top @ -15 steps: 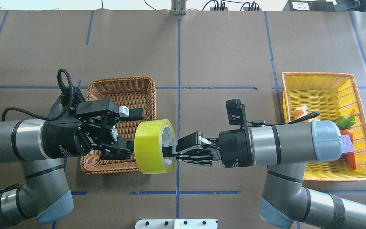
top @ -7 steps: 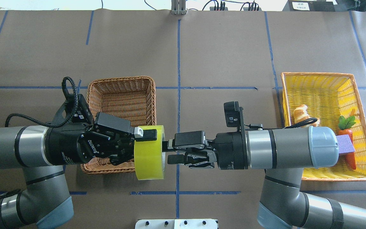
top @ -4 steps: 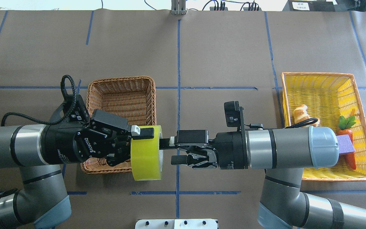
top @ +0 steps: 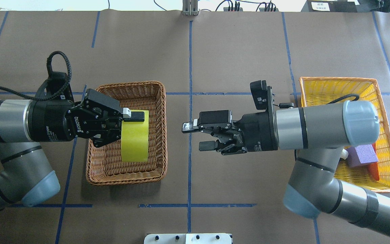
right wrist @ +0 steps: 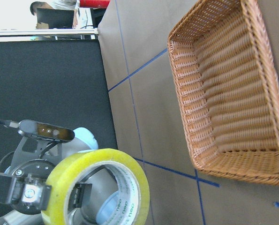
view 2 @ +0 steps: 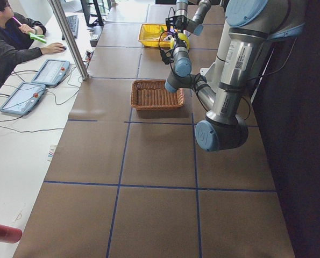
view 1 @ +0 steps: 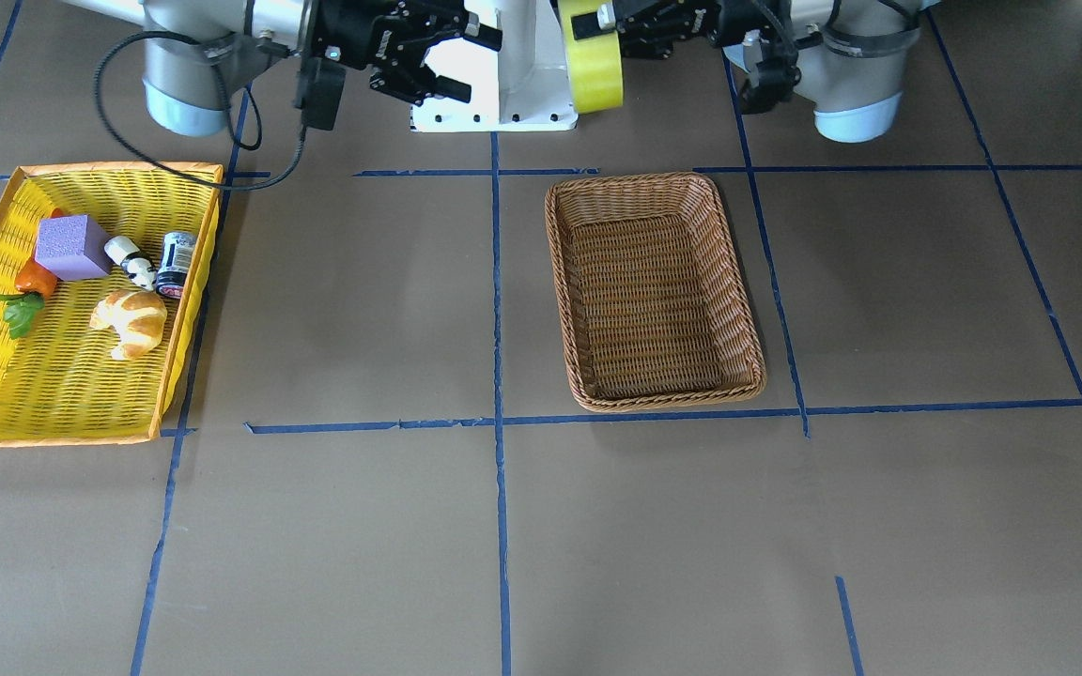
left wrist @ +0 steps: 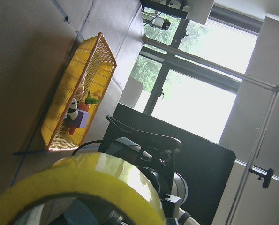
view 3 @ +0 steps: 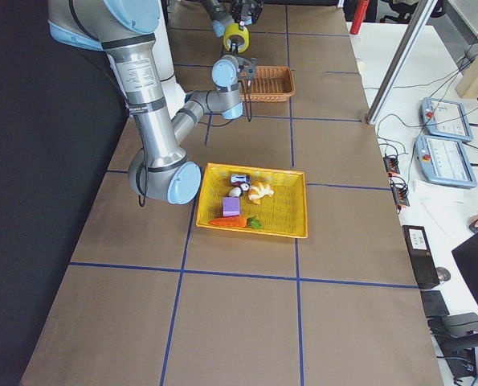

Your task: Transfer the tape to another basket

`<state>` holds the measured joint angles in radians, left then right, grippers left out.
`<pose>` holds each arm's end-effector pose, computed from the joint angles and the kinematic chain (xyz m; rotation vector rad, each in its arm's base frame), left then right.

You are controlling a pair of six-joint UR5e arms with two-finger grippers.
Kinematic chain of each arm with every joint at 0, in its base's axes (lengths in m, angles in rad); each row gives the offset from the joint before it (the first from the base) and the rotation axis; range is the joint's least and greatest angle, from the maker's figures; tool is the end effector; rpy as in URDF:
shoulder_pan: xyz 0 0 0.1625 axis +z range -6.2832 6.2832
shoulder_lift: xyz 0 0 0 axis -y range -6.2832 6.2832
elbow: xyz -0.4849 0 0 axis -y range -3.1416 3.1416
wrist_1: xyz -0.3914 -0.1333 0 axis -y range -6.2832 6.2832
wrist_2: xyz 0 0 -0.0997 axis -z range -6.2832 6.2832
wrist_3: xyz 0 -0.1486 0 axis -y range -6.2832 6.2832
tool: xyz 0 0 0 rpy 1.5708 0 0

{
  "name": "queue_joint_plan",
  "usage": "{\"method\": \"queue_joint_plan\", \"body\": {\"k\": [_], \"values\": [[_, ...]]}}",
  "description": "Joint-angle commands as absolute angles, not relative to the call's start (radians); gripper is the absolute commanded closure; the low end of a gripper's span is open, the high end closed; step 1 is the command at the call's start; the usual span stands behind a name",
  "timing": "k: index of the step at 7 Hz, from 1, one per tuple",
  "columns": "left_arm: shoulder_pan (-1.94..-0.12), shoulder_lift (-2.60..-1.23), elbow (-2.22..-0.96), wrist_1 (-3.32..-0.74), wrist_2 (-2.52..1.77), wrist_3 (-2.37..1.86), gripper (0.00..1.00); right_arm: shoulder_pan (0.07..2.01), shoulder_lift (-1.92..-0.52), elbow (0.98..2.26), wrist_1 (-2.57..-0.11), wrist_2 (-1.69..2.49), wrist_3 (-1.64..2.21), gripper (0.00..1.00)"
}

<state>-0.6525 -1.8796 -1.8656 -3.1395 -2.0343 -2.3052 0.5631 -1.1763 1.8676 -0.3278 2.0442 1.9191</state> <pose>0.3748 -0.3705 0.2449 -0.3471 2.0899 -0.3260 -0.4521 -0.3629 0.2204 -0.1088 -1.8929 0.1624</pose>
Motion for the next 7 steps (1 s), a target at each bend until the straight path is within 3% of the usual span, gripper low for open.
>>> {"method": "queue_joint_plan", "body": {"k": [1,4,7], "values": [[-0.712,-1.896,-1.873,-2.864,-2.184,-2.135,1.0,0.734,-1.183,1.89,-0.554,2.186,1.744,0.0],[-0.704,-1.939,-1.872,-2.439,-2.191,-1.805,1.0,0.843,-1.187,1.934,-1.017,2.186,1.373,0.0],[-0.692,-1.956,-1.864,-2.077,-2.14,-1.457,1.0,0.913,-1.248,1.942,-1.299,2.18,1.038,0.0]]}}
